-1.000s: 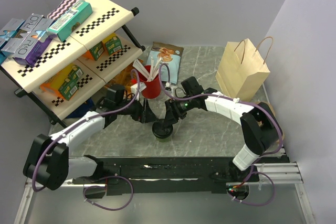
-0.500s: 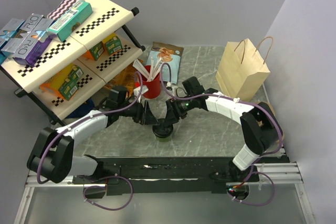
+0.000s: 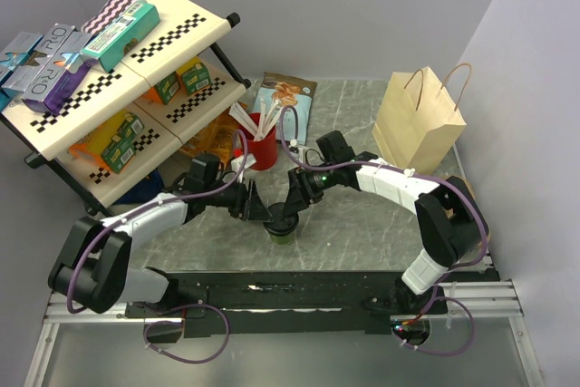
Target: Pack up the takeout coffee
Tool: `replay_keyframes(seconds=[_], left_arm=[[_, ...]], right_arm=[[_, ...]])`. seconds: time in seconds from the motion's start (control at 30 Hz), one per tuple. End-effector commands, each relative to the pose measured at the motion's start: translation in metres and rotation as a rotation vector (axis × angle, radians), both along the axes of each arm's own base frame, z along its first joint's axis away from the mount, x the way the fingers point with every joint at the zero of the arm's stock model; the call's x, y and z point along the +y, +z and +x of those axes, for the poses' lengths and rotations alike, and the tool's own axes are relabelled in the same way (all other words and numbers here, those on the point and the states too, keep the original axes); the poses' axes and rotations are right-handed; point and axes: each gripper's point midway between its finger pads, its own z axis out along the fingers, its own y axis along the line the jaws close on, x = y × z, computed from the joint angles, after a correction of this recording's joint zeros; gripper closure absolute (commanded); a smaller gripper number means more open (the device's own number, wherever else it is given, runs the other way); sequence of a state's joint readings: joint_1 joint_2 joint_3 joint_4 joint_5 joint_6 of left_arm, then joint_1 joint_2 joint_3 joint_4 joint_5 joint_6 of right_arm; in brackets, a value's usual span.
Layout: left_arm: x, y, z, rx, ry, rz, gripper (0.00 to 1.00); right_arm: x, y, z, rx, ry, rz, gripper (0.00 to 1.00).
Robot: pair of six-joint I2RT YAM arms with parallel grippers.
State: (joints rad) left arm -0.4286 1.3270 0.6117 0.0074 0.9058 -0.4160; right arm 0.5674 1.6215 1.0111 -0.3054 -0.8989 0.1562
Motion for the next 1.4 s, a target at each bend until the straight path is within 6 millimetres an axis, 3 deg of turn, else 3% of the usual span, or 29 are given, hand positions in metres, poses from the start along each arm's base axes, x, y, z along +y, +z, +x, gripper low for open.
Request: replay_keyframes(seconds=[0.0,0.3,0.63,1.03,1.37], left_arm=[[-0.004,0.002,0.004,-0.007,0.001,-0.032,0.31],[-0.009,0.007,0.013,-0.037,-0.001,-0.06,0.34],[-0.014,0.009,0.022,-0.09,-0.004,-0.056,0.33],[-0.023,0.013,0.04,-0.161,-0.009,-0.058,0.3],[-0.027,0.009,0.043,-0.157,-0.024,-0.073,0.33]], right_arm=[[-0.001,0.007,0.004,-0.041,-0.009,0.026,0.39],[-0.003,0.015,-0.002,-0.041,0.003,0.044,0.39],[-0.005,0.028,0.002,-0.101,0.015,0.059,0.26],[-0.004,0.018,0.004,-0.086,0.019,0.044,0.31],[-0.006,0.003,0.01,-0.054,-0.031,-0.01,0.33]])
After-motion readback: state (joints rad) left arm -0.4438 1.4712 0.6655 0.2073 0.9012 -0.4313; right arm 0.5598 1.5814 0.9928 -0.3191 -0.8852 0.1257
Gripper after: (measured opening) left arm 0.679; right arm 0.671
